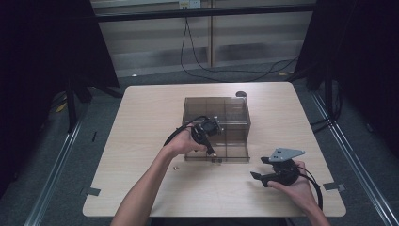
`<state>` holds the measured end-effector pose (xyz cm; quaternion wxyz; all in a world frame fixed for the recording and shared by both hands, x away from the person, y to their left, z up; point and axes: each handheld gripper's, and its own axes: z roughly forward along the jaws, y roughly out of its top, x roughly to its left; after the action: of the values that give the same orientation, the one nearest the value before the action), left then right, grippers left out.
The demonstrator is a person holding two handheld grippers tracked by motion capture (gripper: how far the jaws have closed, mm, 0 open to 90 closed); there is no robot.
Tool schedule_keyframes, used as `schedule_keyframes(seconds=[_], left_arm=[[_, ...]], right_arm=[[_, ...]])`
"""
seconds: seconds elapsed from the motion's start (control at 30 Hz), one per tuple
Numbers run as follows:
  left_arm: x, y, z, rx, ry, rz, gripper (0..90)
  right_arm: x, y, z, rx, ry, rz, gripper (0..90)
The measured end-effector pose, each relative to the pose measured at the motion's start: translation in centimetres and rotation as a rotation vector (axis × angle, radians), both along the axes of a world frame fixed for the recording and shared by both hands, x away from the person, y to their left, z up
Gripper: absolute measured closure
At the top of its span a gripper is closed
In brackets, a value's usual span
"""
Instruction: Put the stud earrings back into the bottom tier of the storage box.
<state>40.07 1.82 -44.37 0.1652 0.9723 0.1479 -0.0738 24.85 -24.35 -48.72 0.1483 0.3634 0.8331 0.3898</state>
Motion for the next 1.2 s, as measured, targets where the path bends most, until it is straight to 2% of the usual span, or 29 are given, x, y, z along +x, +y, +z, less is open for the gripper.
schedule_keyframes(seconds=[0.07, 0.1, 0.27, 0.53, 0.6, 0.67, 0.77, 0.83, 0.87, 0.93, 0.97, 1.13, 1.2], left_arm=[[-0.2, 0.3, 0.2, -0.002, -0.011, 0.001, 86.8], [-0.3, 0.4, 0.3, -0.019, -0.008, 0.008, 86.7], [-0.7, 1.2, 0.5, -0.041, -0.022, 0.018, 83.6], [-0.9, 3.2, 1.0, -0.057, -0.030, 0.037, 81.0], [-0.9, 3.6, 1.1, -0.047, -0.030, 0.024, 81.0], [-1.0, 4.1, 1.1, -0.057, -0.027, 0.038, 81.1], [-1.3, 4.8, 1.0, -0.050, -0.027, 0.040, 80.8], [-1.4, 5.4, 0.9, -0.055, -0.045, 0.060, 79.9], [-1.4, 5.6, 0.8, -0.048, -0.032, 0.065, 79.8], [-1.4, 6.2, 0.7, -0.039, -0.041, 0.068, 79.6], [-1.5, 6.3, 0.7, -0.051, -0.039, 0.081, 79.5], [-1.8, 7.4, 1.1, -0.052, -0.045, 0.074, 79.4], [-2.0, 7.8, 0.9, -0.059, -0.049, 0.089, 79.2]], right_arm=[[0.0, 0.0, 0.0, 0.000, 0.000, -0.001, 28.6], [0.0, 0.0, 0.0, 0.000, 0.000, 0.000, 28.7], [0.0, 0.0, 0.0, 0.002, -0.001, 0.001, 28.6], [0.0, -0.1, 0.0, -0.001, -0.003, -0.004, 28.5], [0.0, -0.1, 0.0, -0.002, -0.003, -0.005, 28.5], [0.0, -0.1, 0.0, -0.001, -0.003, -0.004, 28.5], [0.0, 0.0, 0.0, -0.001, 0.002, -0.003, 28.5], [0.1, 0.0, 0.0, -0.001, 0.002, -0.004, 28.5], [0.1, 0.0, 0.0, -0.001, 0.001, -0.004, 28.5], [0.1, 0.0, 0.0, -0.002, 0.001, -0.005, 28.5], [0.1, 0.0, 0.0, -0.003, 0.002, -0.007, 28.5], [0.2, 0.1, -0.1, -0.005, 0.003, -0.004, 28.5], [0.2, 0.2, -0.1, -0.002, 0.001, 0.002, 28.5]])
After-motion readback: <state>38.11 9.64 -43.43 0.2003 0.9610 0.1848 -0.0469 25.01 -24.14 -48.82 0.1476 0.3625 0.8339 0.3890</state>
